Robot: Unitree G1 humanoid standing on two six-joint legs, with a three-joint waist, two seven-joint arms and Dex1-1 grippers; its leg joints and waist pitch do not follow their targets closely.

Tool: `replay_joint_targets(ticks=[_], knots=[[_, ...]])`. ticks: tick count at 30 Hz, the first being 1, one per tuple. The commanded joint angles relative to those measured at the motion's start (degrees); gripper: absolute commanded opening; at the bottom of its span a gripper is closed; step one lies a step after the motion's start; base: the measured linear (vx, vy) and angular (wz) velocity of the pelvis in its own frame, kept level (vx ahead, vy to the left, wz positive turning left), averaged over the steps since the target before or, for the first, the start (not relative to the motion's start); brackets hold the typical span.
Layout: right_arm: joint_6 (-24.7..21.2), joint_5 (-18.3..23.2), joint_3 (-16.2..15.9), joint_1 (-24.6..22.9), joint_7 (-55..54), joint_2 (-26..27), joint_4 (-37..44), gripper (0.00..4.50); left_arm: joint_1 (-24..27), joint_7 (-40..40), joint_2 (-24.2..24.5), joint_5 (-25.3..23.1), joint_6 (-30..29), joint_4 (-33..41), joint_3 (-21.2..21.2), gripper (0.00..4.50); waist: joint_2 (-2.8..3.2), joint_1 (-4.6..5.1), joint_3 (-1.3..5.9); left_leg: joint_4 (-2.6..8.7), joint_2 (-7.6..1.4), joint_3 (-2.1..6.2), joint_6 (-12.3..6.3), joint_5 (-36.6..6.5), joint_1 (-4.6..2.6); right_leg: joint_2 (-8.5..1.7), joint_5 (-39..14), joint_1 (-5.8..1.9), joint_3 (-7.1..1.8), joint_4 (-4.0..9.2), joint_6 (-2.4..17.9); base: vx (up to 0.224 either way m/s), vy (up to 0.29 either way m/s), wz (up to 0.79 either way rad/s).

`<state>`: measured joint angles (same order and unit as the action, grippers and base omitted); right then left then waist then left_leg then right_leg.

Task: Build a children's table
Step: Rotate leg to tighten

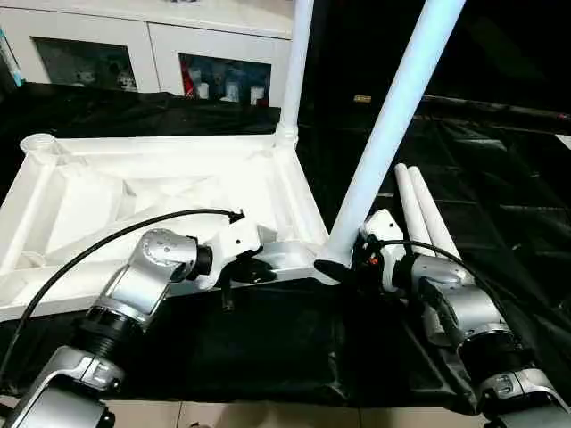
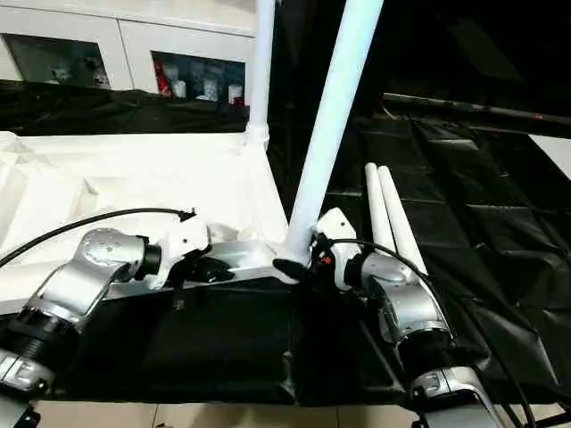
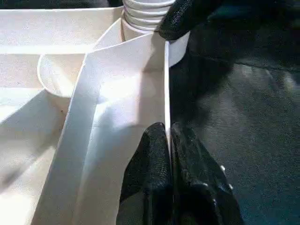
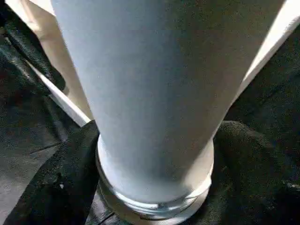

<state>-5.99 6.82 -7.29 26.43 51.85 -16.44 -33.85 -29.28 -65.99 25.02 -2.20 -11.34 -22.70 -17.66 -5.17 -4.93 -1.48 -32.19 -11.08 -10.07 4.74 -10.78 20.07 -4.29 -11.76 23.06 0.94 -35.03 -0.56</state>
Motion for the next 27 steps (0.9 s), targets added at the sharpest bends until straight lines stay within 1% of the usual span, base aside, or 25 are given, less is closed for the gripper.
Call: replay_joint_targets(ticks=[1,2,3,4,5,7,8,9,11,12,13,14,15,16,17,18,19,20,21,22,23,24,25,26,27], knots=[[-0.3,0.1,-0.1,-0.4,0.0,-0.4,0.2,3.58,2.9,-3.1,-0.6,0.9,-1.0,-1.4,-2.4,0.0,-0.13,-0.06,1.95,3.57,-1.86,0.04,-1.83,-11.5,-0.06,-2.95,-9.7,-2.27,-1.53,4.08,11.1,0.0,0.0,0.0],[-0.3,0.4,-0.1,-0.4,0.0,0.0,0.1,3.53,3.0,-3.3,-0.6,1.1,-1.3,-1.2,-2.4,0.0,-0.4,-0.02,2.04,3.5,-1.85,0.03,-1.84,-11.0,-0.04,-2.92,-9.2,-2.31,-1.5,4.0,11.0,0.0,0.0,0.0],[-0.4,0.6,-0.3,-0.4,0.0,0.2,0.3,3.53,3.0,-3.5,-0.5,1.3,-1.6,-1.0,-2.5,0.0,-0.32,-0.04,2.01,3.51,-1.84,0.07,-1.88,-10.7,0.03,-2.93,-8.8,-2.34,-1.5,3.91,11.1,0.0,0.0,0.0],[-0.5,0.7,-0.4,-0.4,0.1,0.3,0.3,3.39,3.1,-3.5,-0.4,1.4,-1.7,-0.9,-2.5,0.0,-0.16,-0.05,2.03,3.52,-1.84,0.07,-1.88,-10.5,0.0,-2.94,-8.5,-2.32,-1.5,3.88,11.1,0.0,0.0,0.0],[-0.5,0.8,-0.5,-0.5,0.2,0.4,0.5,3.16,3.1,-3.7,-0.3,1.5,-1.9,-0.6,-2.6,0.0,-0.42,0.06,2.03,3.43,-1.78,-0.01,-2.03,-9.8,0.05,-2.86,-7.6,-2.36,-1.48,3.85,11.2,0.0,0.0,0.0],[-0.6,0.8,-0.5,-0.6,0.5,0.6,0.6,3.12,3.3,-4.4,0.0,1.7,-2.6,-0.1,-2.8,0.0,-0.28,0.05,2.01,3.43,-1.78,0.0,-2.15,-9.7,0.05,-2.91,-7.5,-2.35,-1.49,3.83,11.3,0.0,0.0,0.0],[-0.7,0.8,-0.5,-0.7,0.6,0.7,0.6,2.96,3.4,-4.8,0.2,1.8,-3.0,0.2,-2.9,0.0,-0.33,0.1,2.03,3.45,-1.76,0.01,-2.05,-9.6,0.08,-2.92,-7.8,-2.4,-1.48,3.81,11.3,0.0,0.0,0.0],[-0.7,0.8,-0.3,-0.8,0.4,1.0,0.6,2.96,3.5,-4.8,0.3,1.7,-3.0,0.4,-2.8,0.0,-0.31,0.16,2.03,3.46,-1.78,0.03,-2.01,-9.6,0.07,-2.93,-7.8,-2.38,-1.48,3.81,11.3,0.0,0.0,0.0],[-0.9,1.0,0.2,-0.9,-0.3,1.5,0.5,2.82,3.6,-4.6,0.2,1.7,-3.1,0.4,-2.8,0.0,-0.34,0.32,2.03,3.44,-1.76,0.02,-1.93,-9.6,0.04,-2.88,-7.5,-2.36,-1.49,3.8,11.4,0.0,0.0,0.0],[-2.1,1.2,1.8,-0.6,-4.8,3.3,-1.1,2.82,3.5,-3.0,-0.4,1.3,-3.8,0.3,-2.7,0.0,-0.39,0.34,2.03,3.44,-1.76,0.02,-1.93,-9.5,0.04,-2.88,-7.3,-2.36,-1.48,3.79,11.4,0.0,0.0,0.0],[-2.9,1.2,2.4,-0.4,-6.7,4.0,-2.0,2.8,3.4,-2.0,-0.8,1.0,-4.2,0.2,-2.7,0.0,-0.35,0.48,1.94,3.57,-1.71,0.06,-1.7,-9.5,0.15,-2.88,-7.6,-2.35,-1.48,3.81,11.4,0.0,0.0,0.0],[-3.5,1.2,2.8,-0.2,-8.2,4.5,-2.6,2.79,3.3,-1.1,-1.2,0.7,-4.5,0.0,-2.7,0.0,-0.25,0.74,1.88,3.76,-1.75,0.12,-1.01,-10.6,0.09,-2.89,-9.7,-2.24,-1.49,4.02,11.1,0.0,0.0,0.0],[-3.4,0.9,3.3,0.0,-10.5,5.2,-3.6,2.79,3.0,0.3,-2.0,0.3,-4.8,-0.7,-2.6,0.0,-0.26,0.83,1.81,3.79,-1.79,0.14,-0.69,-11.6,0.0,-2.93,-11.0,-2.11,-1.49,4.17,10.9,0.0,0.0,0.0],[-3.3,0.6,4.3,0.4,-14.6,6.5,-5.1,2.78,2.4,3.0,-3.5,-0.5,-5.3,-2.1,-2.5,0.0,-0.24,1.02,1.67,3.98,-1.85,0.23,-0.04,-13.6,-0.05,-2.99,-14.0,-1.92,-1.51,4.46,10.3,0.0,0.0,0.0],[-3.4,0.4,6.2,1.1,-21.9,8.7,-7.5,2.77,1.2,7.9,-6.1,-2.2,-6.5,-4.4,-2.4,0.0,-0.18,1.22,1.52,4.13,-1.9,0.35,0.91,-15.9,-0.33,-3.08,-17.5,-1.53,-1.59,4.87,9.6,0.0,0.0,0.0],[-3.3,0.2,6.9,1.4,-24.7,9.4,-8.3,2.77,0.8,9.8,-7.1,-2.7,-6.9,-5.3,-2.4,0.0,-0.02,1.33,1.44,4.23,-1.88,0.43,1.51,-17.0,-0.39,-3.07,-19.2,-1.36,-1.57,4.93,9.2,0.0,0.0,0.0],[-3.2,-0.1,7.7,1.7,-28.2,10.3,-9.2,2.77,0.3,12.1,-8.4,-3.4,-7.5,-6.4,-2.3,0.0,-0.19,1.38,1.57,4.25,-1.9,0.55,1.88,-17.6,-0.38,-3.17,-20.3,-1.49,-1.58,5.04,8.8,0.0,0.0,0.0],[-3.3,-0.3,8.6,2.1,-32.6,11.7,-10.2,2.77,-0.7,16.3,-10.7,-4.2,-8.7,-8.2,-1.8,0.0,-0.23,1.41,1.51,4.25,-1.79,0.72,2.75,-19.9,-0.5,-3.11,-23.2,-1.18,-1.52,5.26,7.4,0.0,0.0,0.0],[-3.3,-0.2,9.3,2.4,-35.4,13.0,-10.9,2.77,-1.6,19.5,-12.7,-4.5,-9.9,-9.8,-1.2,0.0,-0.32,1.4,1.57,4.28,-1.8,0.78,2.71,-20.3,-0.56,-3.24,-23.8,-1.15,-1.53,5.4,7.0,0.0,0.0,0.0],[-3.3,-0.2,9.3,2.4,-35.4,13.0,-10.9,2.77,-1.6,19.5,-12.7,-4.5,-9.9,-9.8,-1.2,0.0,-0.1,1.26,1.62,4.16,-1.69,0.74,2.52,-21.3,-0.77,-3.18,-24.3,-0.86,-1.57,5.68,6.3,0.0,0.0,0.0],[-3.1,-0.9,9.0,2.7,-38.2,14.9,-10.9,2.77,-3.0,23.1,-15.4,-4.8,-10.6,-11.8,-0.6,0.0,0.05,1.05,1.73,4.01,-1.64,0.63,2.09,-21.7,-1.0,-3.11,-23.3,-0.59,-1.72,5.67,6.1,0.0,0.0,0.0],[-3.1,-1.3,8.8,2.8,-39.3,15.8,-10.9,2.77,-3.6,24.6,-16.5,-4.9,-10.9,-12.6,-0.4,0.0,0.07,1.14,1.71,4.01,-1.61,0.53,1.92,-21.6,-0.94,-2.91,-22.5,-0.49,-1.76,5.71,6.2,0.0,0.0,0.0],[-3.0,-1.5,8.3,3.0,-39.8,17.3,-10.5,2.77,-4.3,25.1,-17.6,-5.1,-11.1,-13.2,-0.7,0.0,-0.06,0.84,1.63,3.95,-1.51,0.46,1.67,-22.1,-1.07,-2.83,-22.7,-0.37,-1.72,5.8,5.9,0.0,0.0,0.0],[-2.7,-2.2,7.1,3.1,-39.2,18.4,-9.9,2.77,-4.9,24.9,-18.3,-5.3,-10.7,-13.5,-1.1,0.0,0.08,0.65,1.65,3.96,-1.44,0.45,1.4,-22.6,-1.03,-2.93,-23.7,-0.37,-1.77,6.01,5.4,0.0,0.0,0.0],[-2.2,-2.5,6.0,3.2,-37.5,19.2,-9.4,2.77,-5.4,24.1,-18.5,-5.2,-10.2,-13.7,-1.3,0.0,0.27,0.59,1.74,4.01,-1.46,0.57,1.31,-22.3,-0.81,-2.99,-23.5,-0.58,-1.77,5.9,5.2,0.0,0.0,0.0]])
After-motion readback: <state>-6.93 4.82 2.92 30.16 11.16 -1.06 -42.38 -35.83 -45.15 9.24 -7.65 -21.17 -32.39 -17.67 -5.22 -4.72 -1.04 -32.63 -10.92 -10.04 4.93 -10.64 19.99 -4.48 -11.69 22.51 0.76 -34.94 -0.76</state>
